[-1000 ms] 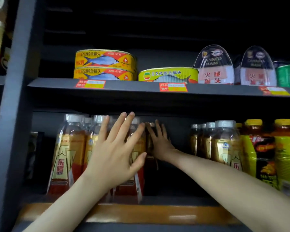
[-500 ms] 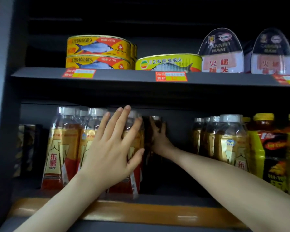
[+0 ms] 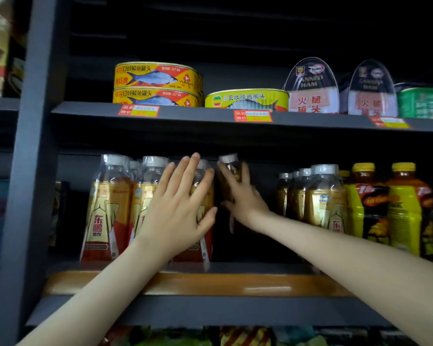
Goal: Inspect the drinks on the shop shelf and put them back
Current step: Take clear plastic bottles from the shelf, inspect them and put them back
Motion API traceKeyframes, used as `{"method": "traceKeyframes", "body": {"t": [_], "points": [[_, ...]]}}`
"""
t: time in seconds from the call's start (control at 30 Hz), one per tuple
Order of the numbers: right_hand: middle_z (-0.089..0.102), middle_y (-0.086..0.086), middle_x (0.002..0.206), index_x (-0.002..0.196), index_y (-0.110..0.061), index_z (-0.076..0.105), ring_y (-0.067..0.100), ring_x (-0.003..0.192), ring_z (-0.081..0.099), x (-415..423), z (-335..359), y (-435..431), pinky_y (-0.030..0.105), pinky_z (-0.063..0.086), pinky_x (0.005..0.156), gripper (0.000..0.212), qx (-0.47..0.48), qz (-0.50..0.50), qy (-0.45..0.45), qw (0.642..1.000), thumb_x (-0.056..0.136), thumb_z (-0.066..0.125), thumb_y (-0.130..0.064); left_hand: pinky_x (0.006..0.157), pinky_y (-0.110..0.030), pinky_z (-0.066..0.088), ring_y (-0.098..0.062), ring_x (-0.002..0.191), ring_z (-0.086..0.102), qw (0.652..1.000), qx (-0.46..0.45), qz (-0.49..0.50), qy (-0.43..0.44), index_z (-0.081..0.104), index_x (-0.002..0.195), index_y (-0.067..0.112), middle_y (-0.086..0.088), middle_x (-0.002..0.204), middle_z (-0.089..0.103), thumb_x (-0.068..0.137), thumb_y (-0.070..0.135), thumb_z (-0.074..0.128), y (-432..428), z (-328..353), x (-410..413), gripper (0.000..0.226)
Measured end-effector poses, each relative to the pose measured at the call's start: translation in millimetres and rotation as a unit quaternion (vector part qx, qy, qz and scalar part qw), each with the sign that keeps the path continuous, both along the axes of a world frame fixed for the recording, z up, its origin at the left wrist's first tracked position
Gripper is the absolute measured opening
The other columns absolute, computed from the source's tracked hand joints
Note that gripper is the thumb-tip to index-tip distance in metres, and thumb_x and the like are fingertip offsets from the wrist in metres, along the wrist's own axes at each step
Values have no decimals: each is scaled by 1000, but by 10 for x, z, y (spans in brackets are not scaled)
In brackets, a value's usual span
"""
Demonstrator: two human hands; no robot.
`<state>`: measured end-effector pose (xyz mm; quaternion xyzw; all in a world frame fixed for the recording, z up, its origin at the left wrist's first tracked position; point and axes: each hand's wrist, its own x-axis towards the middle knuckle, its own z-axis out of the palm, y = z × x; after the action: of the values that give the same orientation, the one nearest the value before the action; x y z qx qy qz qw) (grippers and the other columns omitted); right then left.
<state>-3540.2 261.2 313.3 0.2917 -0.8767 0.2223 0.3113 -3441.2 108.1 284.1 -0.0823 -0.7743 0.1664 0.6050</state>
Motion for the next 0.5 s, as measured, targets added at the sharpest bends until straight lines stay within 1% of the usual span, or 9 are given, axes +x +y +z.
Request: {"method": "traceKeyframes", "body": {"t": [0.1,0.2,0.27,0.33,0.4,0.43,0.5], "points": [[-28,-1,157,144,-57,-10,41,143,19,320,-53,114,48,43,101,91,12,-6,81,997,96,57,-18,116,-47,14,-40,140,31,1000,4,-7,-10,48,141,8,-25,151,33,89,51,36,-2,26,17,68],[-26,0,157,147,-53,-7,39,141,24,598,-145,222,47,46,98,89,11,-2,176,984,95,59,-22,116,-48,14,-40,141,27,998,33,-42,-19,49,140,10,-24,152,32,87,51,36,7,11,49,68],[-19,5,158,149,-50,-2,40,139,29,772,-187,287,49,50,96,90,14,-11,236,972,93,62,-21,115,-53,17,-40,142,24,992,80,-94,-21,50,139,11,-23,153,30,86,52,37,33,-14,94,68],[-7,14,159,149,-44,6,41,137,33,900,-225,367,49,54,91,92,29,-6,307,951,88,68,-16,115,-53,18,-38,143,20,975,141,-170,-16,48,140,12,-21,154,29,86,53,38,92,-75,179,69],[3,18,155,147,-37,17,41,136,34,1024,-264,468,44,51,92,89,43,21,385,922,84,72,-10,117,-47,14,-27,146,13,946,195,-257,-31,42,144,15,-15,156,25,85,57,38,184,-166,308,72],[5,18,154,146,-36,20,39,138,31,1105,-270,511,40,47,95,85,42,35,419,906,84,72,-9,118,-40,11,-21,146,10,929,212,-298,-49,37,147,17,-11,157,23,85,59,38,232,-203,385,74],[5,16,153,143,-41,19,28,142,20,1317,-277,578,33,39,99,76,31,53,457,887,89,65,-13,119,-25,10,-12,146,12,902,215,-366,-75,31,149,19,-5,157,24,87,58,43,324,-270,568,74]]}}
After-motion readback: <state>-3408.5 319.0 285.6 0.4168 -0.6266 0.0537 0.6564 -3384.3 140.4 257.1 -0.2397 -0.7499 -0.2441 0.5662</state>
